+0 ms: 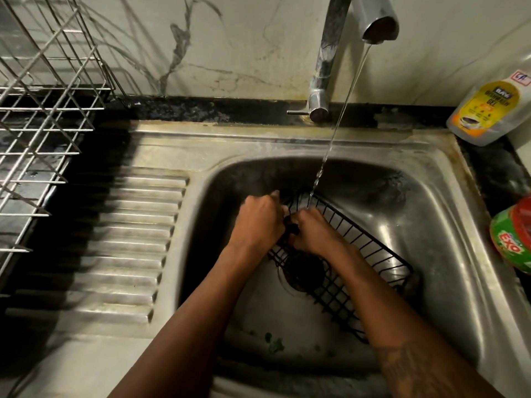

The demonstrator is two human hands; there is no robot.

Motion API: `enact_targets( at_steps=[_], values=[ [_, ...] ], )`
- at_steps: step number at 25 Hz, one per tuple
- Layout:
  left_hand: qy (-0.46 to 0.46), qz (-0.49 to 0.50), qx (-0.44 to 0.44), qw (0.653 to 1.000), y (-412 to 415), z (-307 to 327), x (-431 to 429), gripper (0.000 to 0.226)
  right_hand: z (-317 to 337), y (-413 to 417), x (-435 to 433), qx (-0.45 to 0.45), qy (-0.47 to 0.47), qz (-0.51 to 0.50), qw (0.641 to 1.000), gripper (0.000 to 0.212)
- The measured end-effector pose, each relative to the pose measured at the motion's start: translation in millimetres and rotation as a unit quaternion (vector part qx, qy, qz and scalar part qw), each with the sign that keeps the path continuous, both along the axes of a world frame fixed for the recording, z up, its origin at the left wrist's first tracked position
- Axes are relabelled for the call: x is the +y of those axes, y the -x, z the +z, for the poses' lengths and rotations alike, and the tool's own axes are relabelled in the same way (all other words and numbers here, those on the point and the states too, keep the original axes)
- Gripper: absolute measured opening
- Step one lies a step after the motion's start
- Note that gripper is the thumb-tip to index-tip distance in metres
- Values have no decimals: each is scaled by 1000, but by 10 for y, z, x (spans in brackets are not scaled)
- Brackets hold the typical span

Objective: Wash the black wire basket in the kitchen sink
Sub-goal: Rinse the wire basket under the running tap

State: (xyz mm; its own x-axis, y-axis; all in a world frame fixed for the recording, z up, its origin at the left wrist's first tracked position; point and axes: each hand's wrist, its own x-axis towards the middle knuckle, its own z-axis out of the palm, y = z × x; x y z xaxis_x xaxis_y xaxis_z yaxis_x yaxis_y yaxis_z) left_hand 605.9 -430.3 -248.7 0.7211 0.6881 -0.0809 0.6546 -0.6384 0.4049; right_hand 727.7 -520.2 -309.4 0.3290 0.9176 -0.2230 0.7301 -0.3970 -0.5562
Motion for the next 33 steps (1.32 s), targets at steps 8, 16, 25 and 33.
enact_targets(
  at_steps=[8,16,25,33],
  values=[
    [74,-64,23,995,4,-1,-109,35,43,30,-17,-127,-223,-105,961,7],
    [134,-91,44,986,-55,95,-162,18,44,15,-12,-208,-73,-23,975,34],
    [108,41,71,991,67,16,-55,17,159,-118,-184,-148,-74,-33,986,29],
    [-1,108,84,991,237,24,35,17,217,-420,-413,-91,-69,-109,987,26]
  ],
)
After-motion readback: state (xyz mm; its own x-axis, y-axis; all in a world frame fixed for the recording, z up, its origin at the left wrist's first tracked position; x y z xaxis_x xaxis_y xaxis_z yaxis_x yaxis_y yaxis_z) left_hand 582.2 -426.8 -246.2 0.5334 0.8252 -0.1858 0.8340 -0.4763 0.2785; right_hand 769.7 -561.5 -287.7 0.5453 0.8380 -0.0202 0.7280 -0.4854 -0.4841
